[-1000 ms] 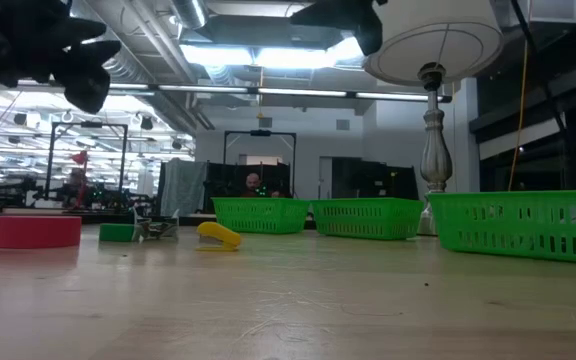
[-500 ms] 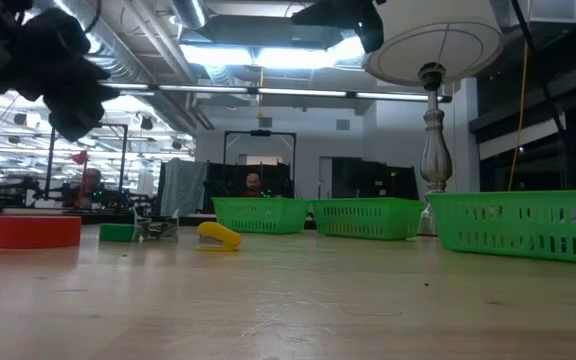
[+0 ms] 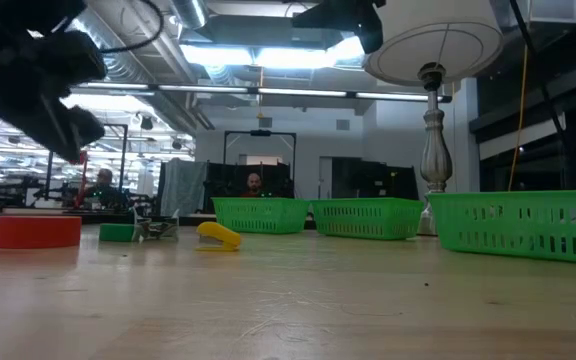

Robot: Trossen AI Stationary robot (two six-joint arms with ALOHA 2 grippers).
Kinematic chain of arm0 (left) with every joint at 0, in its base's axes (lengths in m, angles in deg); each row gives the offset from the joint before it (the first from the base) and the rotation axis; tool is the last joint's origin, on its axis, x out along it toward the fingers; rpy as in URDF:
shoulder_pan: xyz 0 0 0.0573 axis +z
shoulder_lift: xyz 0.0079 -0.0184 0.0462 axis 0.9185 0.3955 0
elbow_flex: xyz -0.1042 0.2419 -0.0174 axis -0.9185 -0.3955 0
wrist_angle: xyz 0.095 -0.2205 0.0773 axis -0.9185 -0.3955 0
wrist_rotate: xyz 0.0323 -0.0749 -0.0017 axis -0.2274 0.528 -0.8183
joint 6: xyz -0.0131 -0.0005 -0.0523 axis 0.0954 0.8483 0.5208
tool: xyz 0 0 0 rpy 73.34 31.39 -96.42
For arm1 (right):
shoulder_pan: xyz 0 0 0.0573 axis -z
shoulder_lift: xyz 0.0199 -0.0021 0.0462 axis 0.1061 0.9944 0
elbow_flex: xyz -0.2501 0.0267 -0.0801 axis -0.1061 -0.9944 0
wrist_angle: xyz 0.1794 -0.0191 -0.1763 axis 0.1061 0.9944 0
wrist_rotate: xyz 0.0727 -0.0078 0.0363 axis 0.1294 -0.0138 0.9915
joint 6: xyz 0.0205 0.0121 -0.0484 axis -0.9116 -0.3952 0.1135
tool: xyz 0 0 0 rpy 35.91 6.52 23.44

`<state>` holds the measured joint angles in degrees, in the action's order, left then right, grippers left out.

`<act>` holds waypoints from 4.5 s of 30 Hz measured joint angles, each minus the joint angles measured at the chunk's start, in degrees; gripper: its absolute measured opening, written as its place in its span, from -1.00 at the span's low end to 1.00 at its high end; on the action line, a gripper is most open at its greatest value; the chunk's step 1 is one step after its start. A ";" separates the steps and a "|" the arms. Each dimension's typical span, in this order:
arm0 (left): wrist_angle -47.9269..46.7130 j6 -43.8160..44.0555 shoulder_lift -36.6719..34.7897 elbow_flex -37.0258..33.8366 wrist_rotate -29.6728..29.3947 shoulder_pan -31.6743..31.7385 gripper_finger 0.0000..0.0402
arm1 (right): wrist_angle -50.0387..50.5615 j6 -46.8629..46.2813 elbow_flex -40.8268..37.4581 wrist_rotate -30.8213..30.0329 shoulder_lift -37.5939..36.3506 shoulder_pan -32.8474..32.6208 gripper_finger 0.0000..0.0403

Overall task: Pick and place Stapler, Stapler remover, tape
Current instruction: Put the red tape into the middle basket

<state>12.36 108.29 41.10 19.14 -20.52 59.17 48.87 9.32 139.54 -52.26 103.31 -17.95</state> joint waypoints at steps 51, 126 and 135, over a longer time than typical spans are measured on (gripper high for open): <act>-9.42 -3.10 27.72 9.20 -11.85 -8.61 -0.28 | 0.90 -0.66 0.00 0.00 0.00 -0.55 -0.15; 69.28 -2.40 22.87 9.20 -25.80 11.94 -0.78 | -18.28 14.86 6.59 33.27 7.99 15.65 -0.14; 68.52 -5.53 20.07 9.20 -27.40 12.02 -0.77 | -16.85 15.87 10.29 33.79 10.05 17.62 -0.15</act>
<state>80.88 102.76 61.17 28.34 -47.92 71.19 32.02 25.18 149.83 -18.47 113.37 -0.33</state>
